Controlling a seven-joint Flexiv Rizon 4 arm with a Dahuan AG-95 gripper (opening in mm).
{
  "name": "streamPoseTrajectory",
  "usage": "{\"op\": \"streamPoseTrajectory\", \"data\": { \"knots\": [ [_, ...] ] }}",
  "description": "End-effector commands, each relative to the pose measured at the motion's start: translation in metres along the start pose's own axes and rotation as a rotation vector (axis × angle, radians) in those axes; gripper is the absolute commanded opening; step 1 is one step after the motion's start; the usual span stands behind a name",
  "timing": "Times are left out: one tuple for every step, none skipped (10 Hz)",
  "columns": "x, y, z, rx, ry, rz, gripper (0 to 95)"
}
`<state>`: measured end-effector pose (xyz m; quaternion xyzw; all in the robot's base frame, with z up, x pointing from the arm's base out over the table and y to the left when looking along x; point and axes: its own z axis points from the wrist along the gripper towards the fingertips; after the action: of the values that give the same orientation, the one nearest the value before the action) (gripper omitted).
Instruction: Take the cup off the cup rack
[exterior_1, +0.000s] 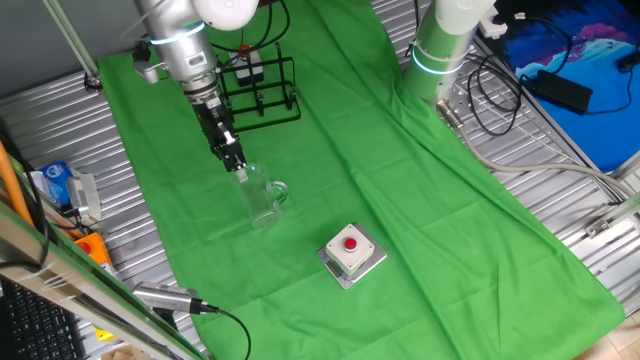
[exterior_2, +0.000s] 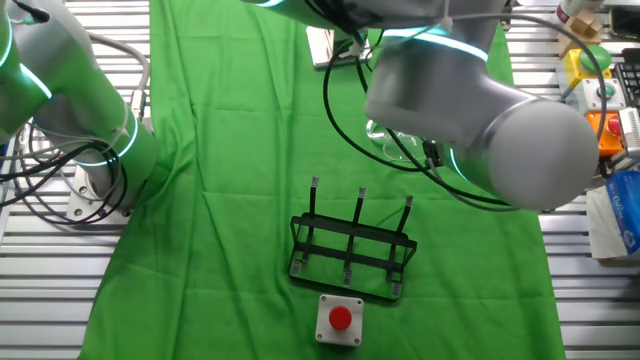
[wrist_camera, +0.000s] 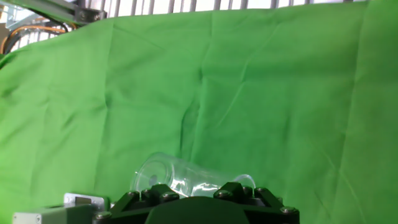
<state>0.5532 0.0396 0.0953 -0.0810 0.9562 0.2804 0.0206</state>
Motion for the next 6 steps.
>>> {"op": "streamPoseTrajectory", "data": {
  "knots": [
    [0.0010,0.0005,-0.0004,-0.007,0.000,0.006,57.0],
    [0.0009,0.0003,-0.0001,-0.010,0.000,0.009,57.0],
    [0.0009,0.0000,0.0004,0.000,0.005,0.006,57.0],
    [0.0009,0.0000,0.0005,0.018,0.011,-0.004,57.0],
    [0.0009,0.0000,0.0005,0.028,0.013,-0.015,57.0],
    [0.0009,0.0000,0.0005,0.047,0.021,-0.028,57.0]
  ]
}}
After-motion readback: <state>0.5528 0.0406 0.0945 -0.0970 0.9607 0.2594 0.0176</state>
